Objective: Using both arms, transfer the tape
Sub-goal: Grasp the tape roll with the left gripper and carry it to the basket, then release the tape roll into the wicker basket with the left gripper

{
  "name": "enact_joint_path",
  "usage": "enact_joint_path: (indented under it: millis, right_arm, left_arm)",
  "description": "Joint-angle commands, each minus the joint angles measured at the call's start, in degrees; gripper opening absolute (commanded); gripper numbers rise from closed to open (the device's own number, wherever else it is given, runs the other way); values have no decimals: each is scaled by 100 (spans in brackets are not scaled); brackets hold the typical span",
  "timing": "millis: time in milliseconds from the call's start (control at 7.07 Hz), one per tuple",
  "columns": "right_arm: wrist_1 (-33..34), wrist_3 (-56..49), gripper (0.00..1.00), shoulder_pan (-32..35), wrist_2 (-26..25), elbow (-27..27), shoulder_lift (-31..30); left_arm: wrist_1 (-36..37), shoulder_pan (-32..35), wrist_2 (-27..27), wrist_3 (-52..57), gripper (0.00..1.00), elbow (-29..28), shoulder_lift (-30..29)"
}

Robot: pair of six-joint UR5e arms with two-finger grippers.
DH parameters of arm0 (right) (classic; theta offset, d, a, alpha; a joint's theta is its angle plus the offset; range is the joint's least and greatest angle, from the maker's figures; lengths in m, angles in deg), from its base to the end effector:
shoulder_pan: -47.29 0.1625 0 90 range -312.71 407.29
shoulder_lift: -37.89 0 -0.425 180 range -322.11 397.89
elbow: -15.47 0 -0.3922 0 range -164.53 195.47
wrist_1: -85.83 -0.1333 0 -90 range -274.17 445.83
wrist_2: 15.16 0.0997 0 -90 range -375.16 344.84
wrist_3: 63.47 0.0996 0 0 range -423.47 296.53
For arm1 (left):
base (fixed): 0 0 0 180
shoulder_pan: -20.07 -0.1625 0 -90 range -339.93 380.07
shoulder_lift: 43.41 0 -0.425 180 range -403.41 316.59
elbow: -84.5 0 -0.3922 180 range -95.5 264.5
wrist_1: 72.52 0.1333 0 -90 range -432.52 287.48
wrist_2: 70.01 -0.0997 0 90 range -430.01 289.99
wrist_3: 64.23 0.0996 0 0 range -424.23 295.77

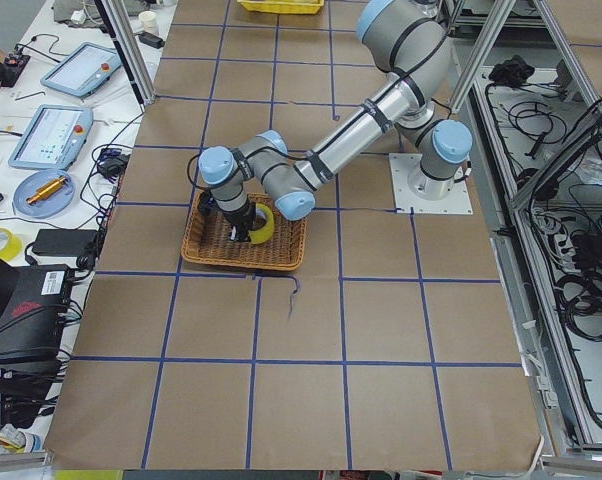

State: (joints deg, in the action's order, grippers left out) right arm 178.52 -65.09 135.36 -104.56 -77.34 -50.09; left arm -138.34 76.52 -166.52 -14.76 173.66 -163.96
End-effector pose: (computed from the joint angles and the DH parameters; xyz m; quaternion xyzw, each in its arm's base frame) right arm 0.1174 -0.5059 0.4510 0.0028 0.9998 0.0185 0.0058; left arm 0.2555 -0.6061 0.2260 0.1408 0.9872 0.0737 0.0106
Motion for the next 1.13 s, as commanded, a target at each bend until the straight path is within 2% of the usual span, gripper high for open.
enact_joint_path:
  millis: [0, 283, 425, 708, 849, 991]
  right_arm:
    - [4, -14, 100, 0, 2, 0, 9]
    - [-5, -14, 100, 0, -7, 0, 0]
    - [-5, -22, 100, 0, -7, 0, 9]
    - [-5, -22, 100, 0, -51, -9, 9]
    - [-5, -31, 100, 0, -68, -9, 9]
    - [-5, -40, 100, 0, -77, -9, 9]
  left_arm:
    - [-9, -46, -52, 2, 99, 32, 48]
    - [-638, 93, -26, -24, 100, -56, 503]
    - [-1356, 320, 9, -94, 100, -118, 1002]
    - [-2823, 1153, 88, -1249, 100, -389, 1943]
    - [-3292, 1601, 419, -2125, 100, -582, 2357]
    - [-3340, 2163, 518, -2926, 100, -654, 2604]
